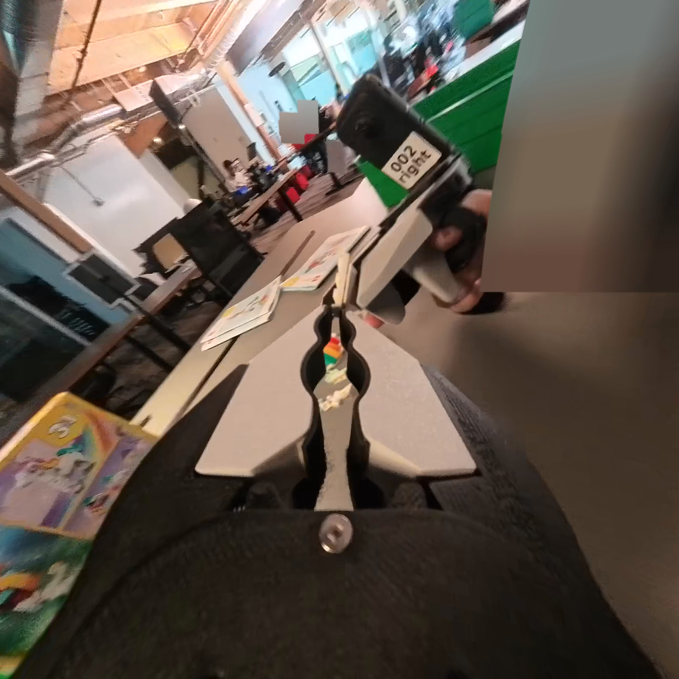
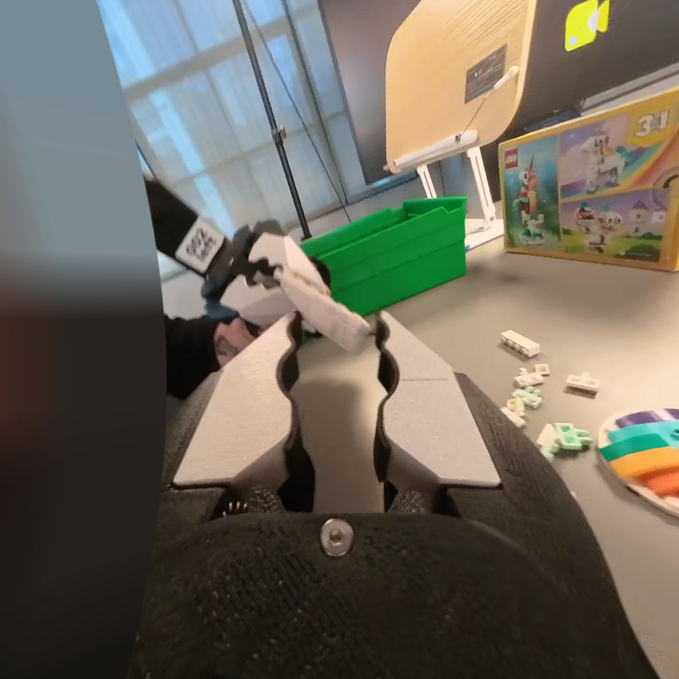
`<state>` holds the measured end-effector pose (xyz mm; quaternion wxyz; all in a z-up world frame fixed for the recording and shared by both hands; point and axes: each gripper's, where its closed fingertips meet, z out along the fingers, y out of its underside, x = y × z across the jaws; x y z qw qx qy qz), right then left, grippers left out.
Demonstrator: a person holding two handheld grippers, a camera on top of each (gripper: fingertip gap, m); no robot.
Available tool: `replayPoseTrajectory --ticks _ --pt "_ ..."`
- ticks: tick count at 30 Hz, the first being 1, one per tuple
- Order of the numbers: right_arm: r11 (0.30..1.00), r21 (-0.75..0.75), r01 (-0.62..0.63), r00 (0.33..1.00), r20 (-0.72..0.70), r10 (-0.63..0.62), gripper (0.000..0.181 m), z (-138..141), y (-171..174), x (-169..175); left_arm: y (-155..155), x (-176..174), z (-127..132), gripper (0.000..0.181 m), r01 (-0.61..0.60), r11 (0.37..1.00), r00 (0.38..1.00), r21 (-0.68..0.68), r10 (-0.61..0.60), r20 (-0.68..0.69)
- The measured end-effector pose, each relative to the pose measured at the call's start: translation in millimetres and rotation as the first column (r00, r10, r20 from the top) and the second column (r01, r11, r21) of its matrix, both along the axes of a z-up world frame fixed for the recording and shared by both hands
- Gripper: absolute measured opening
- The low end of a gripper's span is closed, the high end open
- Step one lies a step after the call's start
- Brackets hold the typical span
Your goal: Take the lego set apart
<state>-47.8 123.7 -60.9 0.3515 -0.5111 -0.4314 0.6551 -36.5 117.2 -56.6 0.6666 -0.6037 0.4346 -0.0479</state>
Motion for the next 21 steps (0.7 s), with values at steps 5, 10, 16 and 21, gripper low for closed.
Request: replayPoseTrajectory --ticks 5,10,16,21 --pt "0.972 -0.217 0.088 0.99 -0.09 -0.109 0.063 6 10 -15 9 0 -5 0.003 -0.146 0.983 0.984 0.112 0.156 -0.086" --pt "0.951 -0.236 0.199 0.961 -0.141 -0.236 0.071 16 15 -21 13 -4 5 0.003 -0.184 0.981 0.982 0.053 0.182 0.046" --pt "0.99 -0.134 0.042 0.987 -0.151 -0.063 0.061 21 0 -16 1 2 13 0.003 -0.054 0.998 0.986 -0.023 0.057 0.156" --pt "0.995 0.104 0.005 0.999 -0.036 -0.001 0.058 6 -7 -10 1 -2 15 0.0 0.058 0.987 0.941 -0.148 -0.004 0.338"
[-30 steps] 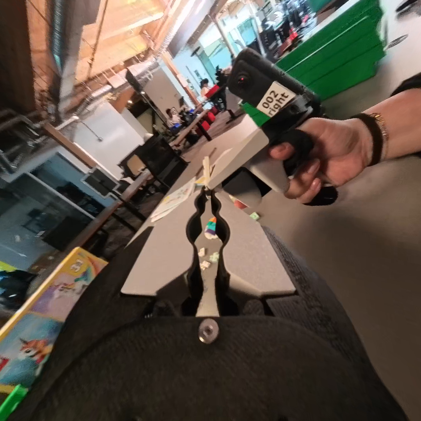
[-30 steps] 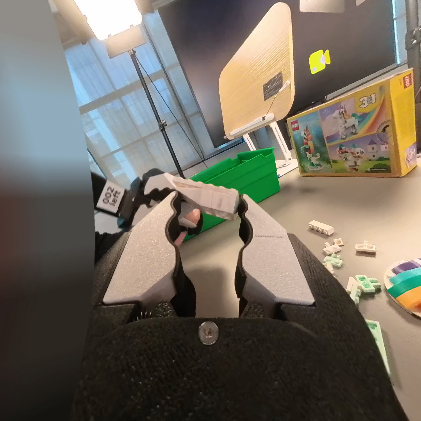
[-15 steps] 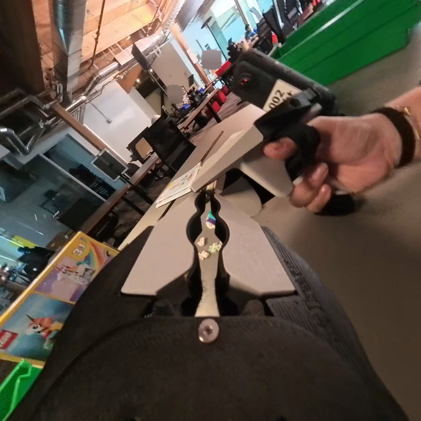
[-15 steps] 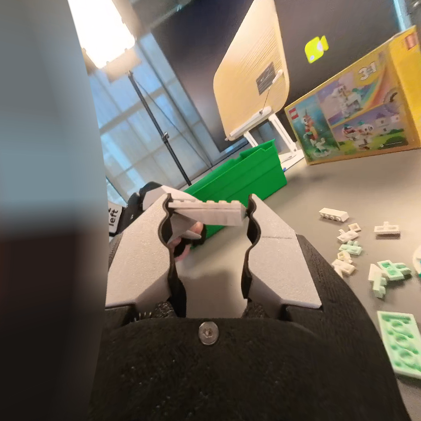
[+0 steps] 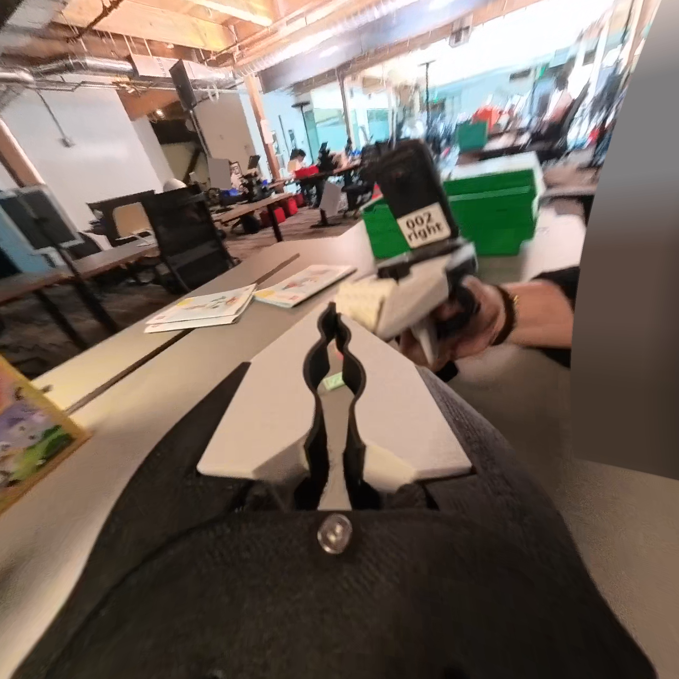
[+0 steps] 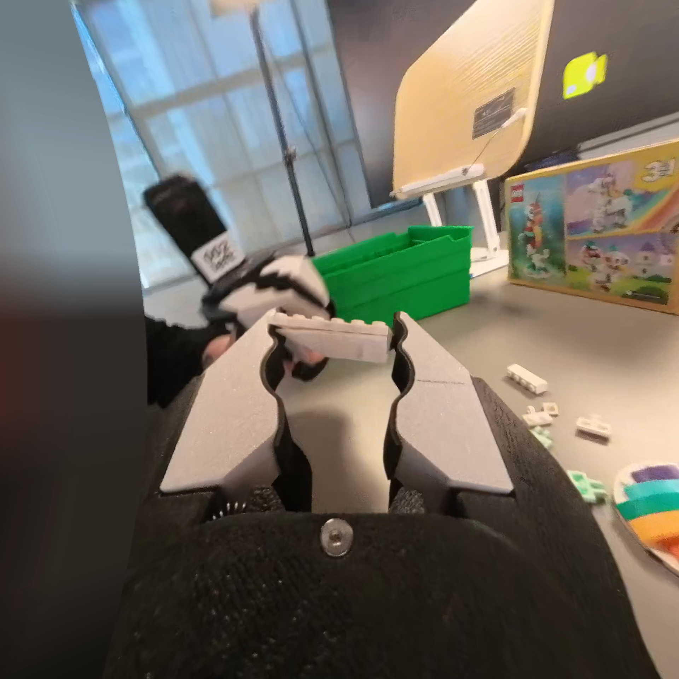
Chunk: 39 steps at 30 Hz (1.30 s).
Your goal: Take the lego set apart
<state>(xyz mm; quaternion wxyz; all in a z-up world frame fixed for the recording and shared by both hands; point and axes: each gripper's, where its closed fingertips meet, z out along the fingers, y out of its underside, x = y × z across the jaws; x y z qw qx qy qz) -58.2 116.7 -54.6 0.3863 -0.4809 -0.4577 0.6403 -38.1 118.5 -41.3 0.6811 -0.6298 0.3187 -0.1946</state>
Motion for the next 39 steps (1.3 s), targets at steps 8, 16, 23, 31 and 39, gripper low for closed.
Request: replayPoseTrajectory --ticks 8,16,23,31,39 --pt "0.999 -0.002 0.038 0.998 0.054 -0.038 0.059 -13 4 -7 3 -7 -9 0.0 0.024 0.998 0.997 0.058 -0.02 -0.081" --pt "0.803 0.501 0.324 0.901 0.095 -0.423 0.059 -21 32 3 1 2 -28 0.027 0.195 0.962 0.981 -0.191 -0.189 0.05" --pt "0.963 -0.234 0.131 0.99 -0.013 -0.138 0.059 7 27 9 -2 -2 -16 0.029 0.131 0.991 0.99 0.005 -0.13 -0.059" --pt "0.694 -0.686 -0.219 0.974 -0.19 0.119 0.058 10 10 -1 -8 12 -8 0.027 0.017 0.979 0.987 0.204 0.016 -0.16" --pt "0.667 -0.703 -0.248 0.969 -0.177 0.174 0.059 2 -1 -9 -5 9 -10 0.005 -0.006 0.98 0.982 0.199 0.043 -0.186"
